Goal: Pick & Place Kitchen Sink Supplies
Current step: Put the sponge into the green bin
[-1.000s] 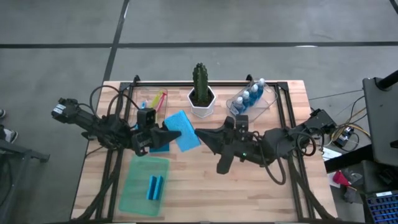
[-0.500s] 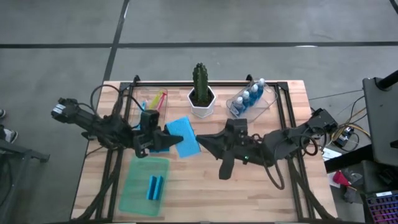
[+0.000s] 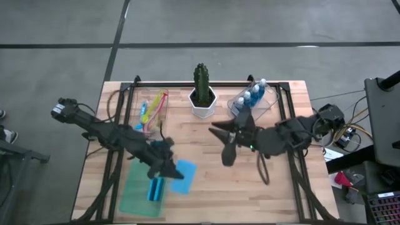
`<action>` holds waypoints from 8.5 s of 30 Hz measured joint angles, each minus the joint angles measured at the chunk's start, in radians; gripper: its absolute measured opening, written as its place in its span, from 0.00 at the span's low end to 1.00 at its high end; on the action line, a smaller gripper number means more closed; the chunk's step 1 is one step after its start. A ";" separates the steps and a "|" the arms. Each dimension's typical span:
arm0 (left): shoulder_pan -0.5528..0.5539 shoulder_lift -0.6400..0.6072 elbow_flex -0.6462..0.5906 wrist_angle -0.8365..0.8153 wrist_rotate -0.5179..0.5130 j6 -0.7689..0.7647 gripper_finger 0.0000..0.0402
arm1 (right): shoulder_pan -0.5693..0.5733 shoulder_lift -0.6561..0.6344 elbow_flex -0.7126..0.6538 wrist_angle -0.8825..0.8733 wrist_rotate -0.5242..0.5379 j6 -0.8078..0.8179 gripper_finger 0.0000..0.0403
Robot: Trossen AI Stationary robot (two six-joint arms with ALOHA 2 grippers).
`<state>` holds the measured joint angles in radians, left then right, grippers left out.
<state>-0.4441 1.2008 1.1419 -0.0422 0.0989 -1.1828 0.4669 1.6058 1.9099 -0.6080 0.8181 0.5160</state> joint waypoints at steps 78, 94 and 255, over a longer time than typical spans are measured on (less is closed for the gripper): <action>-0.314 0.247 -0.282 -0.712 0.045 -1.038 0.10 | -0.285 0.000 -0.018 -0.173 -0.435 -0.397 0.11; -0.310 0.247 -0.282 -0.705 0.061 -1.066 0.18 | -0.291 0.000 -0.018 -0.173 -0.435 -0.415 0.11; 0.350 0.626 0.017 -0.960 -0.050 0.828 0.53 | -0.301 -0.001 -0.141 -0.135 -0.373 0.113 0.08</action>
<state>-0.0937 1.8267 1.1591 -1.0023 0.0494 -0.3547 0.1658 1.6051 1.7687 -0.7433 0.4454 0.6292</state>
